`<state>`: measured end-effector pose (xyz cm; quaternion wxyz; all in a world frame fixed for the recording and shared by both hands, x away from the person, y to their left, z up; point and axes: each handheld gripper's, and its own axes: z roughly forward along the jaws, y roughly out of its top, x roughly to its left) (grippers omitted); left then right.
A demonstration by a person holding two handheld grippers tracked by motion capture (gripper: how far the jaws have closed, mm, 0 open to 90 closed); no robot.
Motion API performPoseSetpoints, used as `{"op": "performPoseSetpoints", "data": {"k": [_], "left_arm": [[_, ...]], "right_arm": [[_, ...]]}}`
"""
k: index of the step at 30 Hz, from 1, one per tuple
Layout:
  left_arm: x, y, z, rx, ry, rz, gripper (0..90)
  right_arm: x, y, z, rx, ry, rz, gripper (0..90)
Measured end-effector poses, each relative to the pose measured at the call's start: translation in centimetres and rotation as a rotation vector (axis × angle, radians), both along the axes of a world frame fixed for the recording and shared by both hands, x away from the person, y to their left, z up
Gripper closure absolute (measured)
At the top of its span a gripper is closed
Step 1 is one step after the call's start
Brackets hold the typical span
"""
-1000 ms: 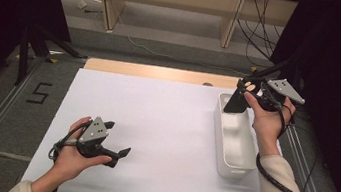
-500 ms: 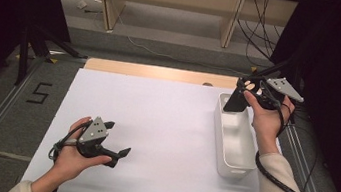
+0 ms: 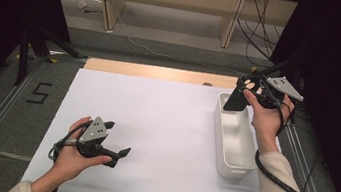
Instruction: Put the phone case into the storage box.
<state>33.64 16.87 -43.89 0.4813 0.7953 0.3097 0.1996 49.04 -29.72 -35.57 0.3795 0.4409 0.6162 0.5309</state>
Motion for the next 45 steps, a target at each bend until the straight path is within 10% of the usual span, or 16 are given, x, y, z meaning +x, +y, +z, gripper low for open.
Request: {"op": "performPoseSetpoints", "data": {"k": [45], "left_arm": [[0.0, 0.0, 0.0, -0.003, 0.002, -0.002, 0.7]], "right_arm": [[1.2, 0.5, -0.4, -0.017, 0.012, 0.001, 15.0]]}}
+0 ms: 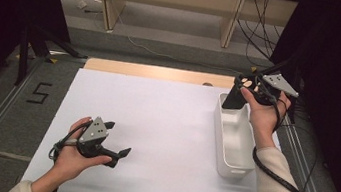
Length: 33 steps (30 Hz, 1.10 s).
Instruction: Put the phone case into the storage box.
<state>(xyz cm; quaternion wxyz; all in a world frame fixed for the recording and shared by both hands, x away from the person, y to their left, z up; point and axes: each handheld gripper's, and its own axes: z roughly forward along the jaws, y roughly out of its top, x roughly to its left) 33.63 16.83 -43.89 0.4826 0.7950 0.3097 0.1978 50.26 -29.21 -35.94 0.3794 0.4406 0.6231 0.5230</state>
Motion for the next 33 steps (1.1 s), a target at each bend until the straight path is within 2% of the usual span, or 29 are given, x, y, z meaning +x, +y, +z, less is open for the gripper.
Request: {"op": "performPoseSetpoints", "data": {"k": [33], "left_arm": [[0.01, 0.02, -0.01, 0.002, 0.000, 0.000, 0.7]], "right_arm": [[0.76, -0.14, -0.30, -0.007, 0.007, -0.006, 15.0]]}}
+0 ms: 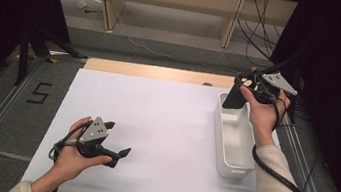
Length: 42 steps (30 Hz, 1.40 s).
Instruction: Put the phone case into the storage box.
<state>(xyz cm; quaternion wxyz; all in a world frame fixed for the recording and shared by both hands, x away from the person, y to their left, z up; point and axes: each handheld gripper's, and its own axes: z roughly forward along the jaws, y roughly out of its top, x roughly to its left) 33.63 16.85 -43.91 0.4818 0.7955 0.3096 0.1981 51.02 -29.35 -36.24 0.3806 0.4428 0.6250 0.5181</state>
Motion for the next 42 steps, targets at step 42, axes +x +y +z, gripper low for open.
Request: {"op": "performPoseSetpoints", "data": {"k": [42], "left_arm": [[0.00, 0.01, -0.02, 0.001, 0.000, 0.001, 0.8]], "right_arm": [[0.73, 0.21, -0.87, -0.016, 0.029, -0.001, 15.0]]}}
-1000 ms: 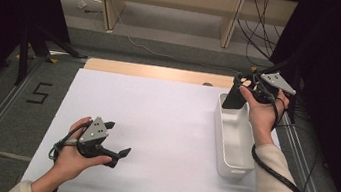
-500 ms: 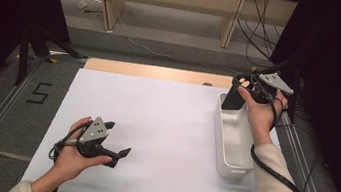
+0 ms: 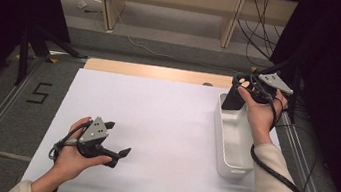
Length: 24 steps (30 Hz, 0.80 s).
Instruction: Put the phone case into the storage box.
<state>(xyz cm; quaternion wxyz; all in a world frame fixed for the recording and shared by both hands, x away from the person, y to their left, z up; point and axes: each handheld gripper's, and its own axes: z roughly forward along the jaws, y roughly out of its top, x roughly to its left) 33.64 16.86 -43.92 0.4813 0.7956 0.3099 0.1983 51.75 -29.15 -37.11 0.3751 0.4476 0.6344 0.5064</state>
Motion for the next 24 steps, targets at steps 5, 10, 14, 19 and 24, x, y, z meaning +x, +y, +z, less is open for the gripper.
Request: {"op": "performPoseSetpoints", "data": {"k": [5, 10, 14, 19, 24], "left_arm": [[0.01, 0.00, 0.00, 0.001, 0.000, -0.001, 0.8], [0.00, 0.00, 0.01, -0.001, 0.000, 0.000, 0.8], [0.01, 0.02, 0.00, -0.002, 0.000, 0.000, 0.8], [0.01, 0.01, -0.01, -0.001, 0.000, -0.001, 0.8], [0.00, 0.01, 0.00, -0.002, 0.000, -0.001, 0.8]], "right_arm": [[0.03, 0.04, -0.09, -0.004, 0.005, 0.000, 14.9], [0.13, 0.10, -0.18, -0.005, 0.007, 0.002, 14.9], [0.23, 0.15, -0.26, -0.009, 0.011, 0.001, 14.9], [0.33, 0.18, -0.33, -0.011, 0.015, 0.002, 14.9], [0.41, 0.20, -0.42, -0.013, 0.018, 0.001, 14.9]]}}
